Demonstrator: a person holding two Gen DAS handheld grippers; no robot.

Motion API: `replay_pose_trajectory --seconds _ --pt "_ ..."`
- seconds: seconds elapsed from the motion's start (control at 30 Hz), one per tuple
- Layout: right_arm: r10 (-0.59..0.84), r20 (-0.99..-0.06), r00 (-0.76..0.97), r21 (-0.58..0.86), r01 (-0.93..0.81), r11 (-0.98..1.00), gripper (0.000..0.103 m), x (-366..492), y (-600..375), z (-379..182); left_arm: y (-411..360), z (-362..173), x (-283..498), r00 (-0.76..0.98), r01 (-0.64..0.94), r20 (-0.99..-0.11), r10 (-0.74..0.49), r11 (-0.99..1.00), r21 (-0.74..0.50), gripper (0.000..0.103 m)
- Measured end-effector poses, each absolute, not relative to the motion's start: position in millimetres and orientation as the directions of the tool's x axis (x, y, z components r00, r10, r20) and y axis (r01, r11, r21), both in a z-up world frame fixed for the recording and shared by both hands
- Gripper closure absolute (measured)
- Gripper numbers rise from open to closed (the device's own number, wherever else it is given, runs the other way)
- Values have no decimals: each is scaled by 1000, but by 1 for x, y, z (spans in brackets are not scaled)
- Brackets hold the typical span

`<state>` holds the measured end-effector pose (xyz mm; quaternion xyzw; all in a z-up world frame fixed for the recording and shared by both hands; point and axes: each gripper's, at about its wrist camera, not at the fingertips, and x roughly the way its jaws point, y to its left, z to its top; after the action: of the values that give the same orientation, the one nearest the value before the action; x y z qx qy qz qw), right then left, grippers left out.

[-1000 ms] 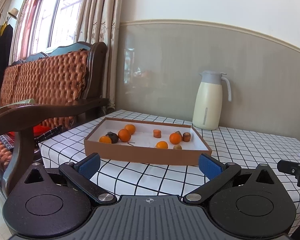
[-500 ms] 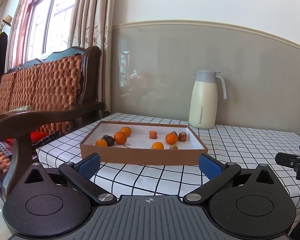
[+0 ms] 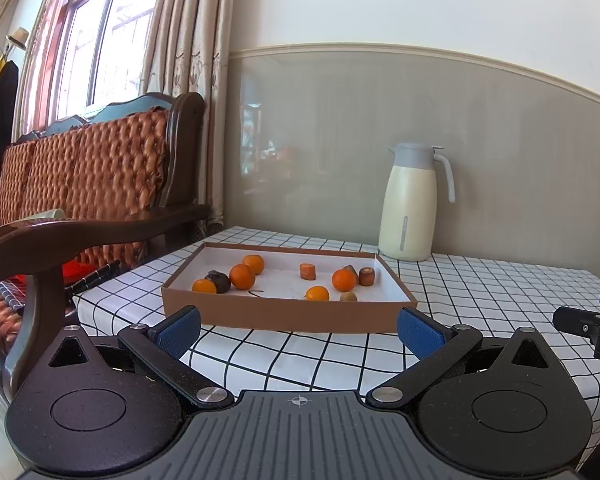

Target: Organize fruits

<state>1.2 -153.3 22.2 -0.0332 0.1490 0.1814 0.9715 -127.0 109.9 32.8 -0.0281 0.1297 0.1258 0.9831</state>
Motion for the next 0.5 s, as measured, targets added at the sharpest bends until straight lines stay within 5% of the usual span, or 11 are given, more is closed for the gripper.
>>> replay_pose_trajectory --seconds 0.5 --pt "343 -302 890 -11 -362 932 6 1 -153 22 111 33 -128 935 -257 -259 241 966 -29 0"
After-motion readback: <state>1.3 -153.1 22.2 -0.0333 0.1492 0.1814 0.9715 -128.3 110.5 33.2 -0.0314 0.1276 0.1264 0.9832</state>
